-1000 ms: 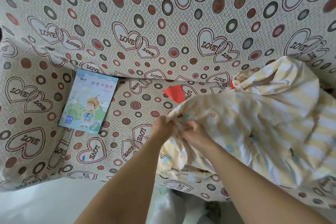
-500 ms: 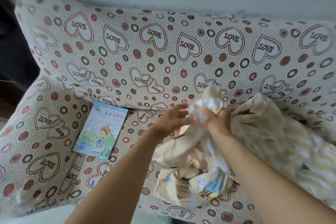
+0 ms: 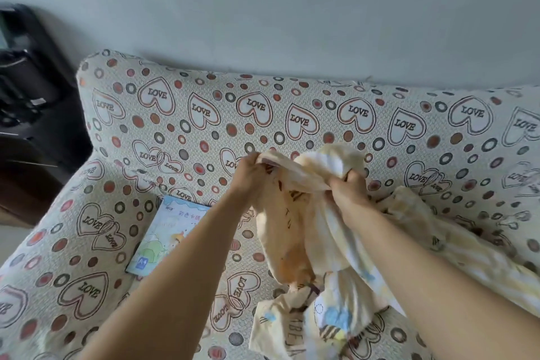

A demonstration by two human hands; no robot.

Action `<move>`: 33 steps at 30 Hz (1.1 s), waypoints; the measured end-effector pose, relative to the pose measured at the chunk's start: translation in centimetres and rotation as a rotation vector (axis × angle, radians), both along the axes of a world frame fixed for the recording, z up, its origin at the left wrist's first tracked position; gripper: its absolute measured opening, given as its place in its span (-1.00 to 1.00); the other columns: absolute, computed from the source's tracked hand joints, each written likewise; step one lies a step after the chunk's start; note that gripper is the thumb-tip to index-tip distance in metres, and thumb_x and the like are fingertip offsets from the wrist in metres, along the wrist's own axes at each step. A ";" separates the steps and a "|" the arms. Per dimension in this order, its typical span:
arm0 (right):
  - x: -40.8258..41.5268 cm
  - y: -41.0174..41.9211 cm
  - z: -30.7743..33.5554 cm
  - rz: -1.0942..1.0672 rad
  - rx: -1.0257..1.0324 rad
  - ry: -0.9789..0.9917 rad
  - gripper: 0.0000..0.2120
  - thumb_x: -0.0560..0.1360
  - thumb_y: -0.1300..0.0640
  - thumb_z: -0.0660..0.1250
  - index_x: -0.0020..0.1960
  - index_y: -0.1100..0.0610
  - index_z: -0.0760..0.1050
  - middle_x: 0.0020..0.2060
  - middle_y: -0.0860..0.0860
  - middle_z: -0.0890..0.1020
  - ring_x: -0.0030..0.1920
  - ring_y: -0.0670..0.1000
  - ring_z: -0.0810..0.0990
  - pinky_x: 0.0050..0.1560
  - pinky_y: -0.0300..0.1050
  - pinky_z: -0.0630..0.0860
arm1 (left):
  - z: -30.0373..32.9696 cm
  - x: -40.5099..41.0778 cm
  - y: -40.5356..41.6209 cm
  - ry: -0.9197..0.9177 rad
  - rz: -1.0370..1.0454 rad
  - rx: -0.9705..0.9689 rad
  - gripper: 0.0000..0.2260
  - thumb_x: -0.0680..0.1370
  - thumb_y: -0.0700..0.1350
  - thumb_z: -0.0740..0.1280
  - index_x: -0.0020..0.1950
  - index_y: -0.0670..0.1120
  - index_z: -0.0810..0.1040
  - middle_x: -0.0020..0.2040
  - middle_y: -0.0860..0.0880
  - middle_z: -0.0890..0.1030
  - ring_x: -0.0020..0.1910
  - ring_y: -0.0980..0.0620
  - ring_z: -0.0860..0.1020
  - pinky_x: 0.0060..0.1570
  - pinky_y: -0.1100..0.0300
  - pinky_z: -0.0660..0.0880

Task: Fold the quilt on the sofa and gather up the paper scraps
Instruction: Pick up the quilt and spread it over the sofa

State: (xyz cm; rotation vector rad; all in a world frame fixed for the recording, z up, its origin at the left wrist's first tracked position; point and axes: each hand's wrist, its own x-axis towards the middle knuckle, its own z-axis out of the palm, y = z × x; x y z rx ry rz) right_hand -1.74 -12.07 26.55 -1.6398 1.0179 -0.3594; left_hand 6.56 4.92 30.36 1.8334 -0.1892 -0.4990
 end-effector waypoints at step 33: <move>5.1 1.8 14.6 0.505 -0.420 -0.347 -0.94 0.42 0.22 0.40 -0.14 0.11 0.54 -0.35 -0.08 0.56 -0.30 -0.02 0.54 -0.41 -0.38 0.35 | 0.0 -5.8 6.2 0.004 0.349 -0.273 -0.83 0.58 -0.07 0.36 -0.09 -0.17 0.60 -0.23 -0.17 0.64 -0.26 -0.10 0.59 -0.23 0.01 0.62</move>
